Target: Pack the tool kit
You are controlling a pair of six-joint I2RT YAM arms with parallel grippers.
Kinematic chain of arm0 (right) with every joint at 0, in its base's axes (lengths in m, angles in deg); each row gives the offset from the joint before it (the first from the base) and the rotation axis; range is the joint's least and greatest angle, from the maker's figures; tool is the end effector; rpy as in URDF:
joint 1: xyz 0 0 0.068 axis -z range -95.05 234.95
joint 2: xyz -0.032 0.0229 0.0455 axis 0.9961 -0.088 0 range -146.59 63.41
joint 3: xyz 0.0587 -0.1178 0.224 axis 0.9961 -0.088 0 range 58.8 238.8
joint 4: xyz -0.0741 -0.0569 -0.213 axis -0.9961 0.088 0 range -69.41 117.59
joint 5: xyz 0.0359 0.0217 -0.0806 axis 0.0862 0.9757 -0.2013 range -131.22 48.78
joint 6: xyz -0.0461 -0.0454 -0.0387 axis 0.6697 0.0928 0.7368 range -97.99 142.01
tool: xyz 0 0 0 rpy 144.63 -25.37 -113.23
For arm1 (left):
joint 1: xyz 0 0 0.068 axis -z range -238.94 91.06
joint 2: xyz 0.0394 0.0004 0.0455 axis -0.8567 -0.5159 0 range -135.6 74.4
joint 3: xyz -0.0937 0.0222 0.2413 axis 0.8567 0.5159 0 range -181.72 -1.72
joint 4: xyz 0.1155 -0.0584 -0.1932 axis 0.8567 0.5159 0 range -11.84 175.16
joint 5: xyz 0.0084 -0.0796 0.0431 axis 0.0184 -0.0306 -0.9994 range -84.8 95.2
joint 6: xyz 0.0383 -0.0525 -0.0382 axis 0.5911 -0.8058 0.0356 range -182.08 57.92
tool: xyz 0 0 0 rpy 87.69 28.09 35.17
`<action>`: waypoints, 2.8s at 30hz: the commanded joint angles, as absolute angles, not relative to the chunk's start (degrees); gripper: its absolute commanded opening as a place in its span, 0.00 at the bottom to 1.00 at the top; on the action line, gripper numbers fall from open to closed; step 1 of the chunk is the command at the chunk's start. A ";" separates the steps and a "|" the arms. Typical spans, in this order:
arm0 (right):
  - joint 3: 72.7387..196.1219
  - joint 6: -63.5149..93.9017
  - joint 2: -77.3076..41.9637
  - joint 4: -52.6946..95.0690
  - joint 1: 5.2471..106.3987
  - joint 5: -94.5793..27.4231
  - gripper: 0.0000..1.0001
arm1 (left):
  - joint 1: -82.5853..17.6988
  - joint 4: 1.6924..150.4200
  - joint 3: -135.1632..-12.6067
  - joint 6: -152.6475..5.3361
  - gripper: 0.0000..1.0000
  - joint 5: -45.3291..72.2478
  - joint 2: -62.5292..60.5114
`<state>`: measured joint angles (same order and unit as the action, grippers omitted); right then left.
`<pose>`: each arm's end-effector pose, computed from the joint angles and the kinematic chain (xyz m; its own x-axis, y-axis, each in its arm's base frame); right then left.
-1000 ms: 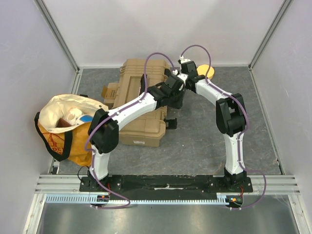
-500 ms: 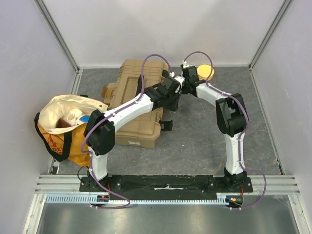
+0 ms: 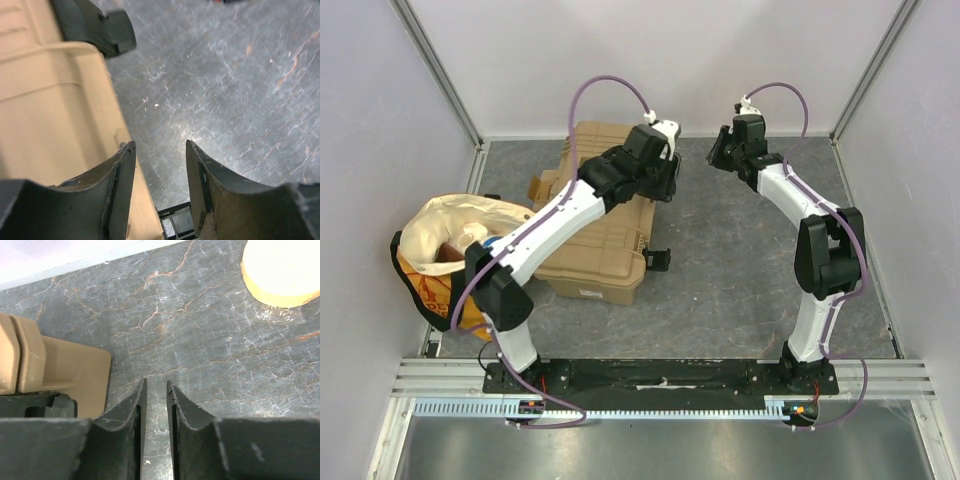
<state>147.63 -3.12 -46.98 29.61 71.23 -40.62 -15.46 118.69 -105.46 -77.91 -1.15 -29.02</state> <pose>0.4338 0.1066 0.2556 -0.5517 0.3024 -0.7773 -0.0129 0.9288 0.3705 0.2925 -0.2677 0.3299 -0.6204 0.2147 -0.7543 0.4712 0.8709 -0.1397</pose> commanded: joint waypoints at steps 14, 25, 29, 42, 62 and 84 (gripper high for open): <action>149.85 0.47 -47.68 32.45 68.43 -38.75 0.31 | -16.14 127.63 -105.87 -72.53 0.59 -23.35 -25.27; 150.55 0.91 -50.06 33.25 65.79 -39.73 0.29 | -16.23 133.70 -104.64 -75.17 0.62 -25.84 -29.22; 151.17 2.23 -50.76 33.16 64.91 -38.59 0.29 | -16.14 133.71 -102.09 -73.94 0.51 -19.07 -29.84; 163.90 14.70 -60.60 42.91 59.55 -42.08 0.10 | -16.23 134.76 -94.45 -75.43 0.27 -10.01 -32.30; 161.46 7.87 -64.82 35.01 58.41 -37.53 0.00 | -16.49 128.00 -85.48 -78.33 0.25 -1.48 -31.78; 149.77 -6.73 -53.14 27.27 65.17 -44.03 0.06 | -16.75 119.91 -102.69 -72.98 0.51 -2.09 -19.48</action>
<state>150.30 -4.78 -58.13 30.00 64.50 -42.96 -15.63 121.69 -96.39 -76.82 1.38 -26.81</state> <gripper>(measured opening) 0.047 0.475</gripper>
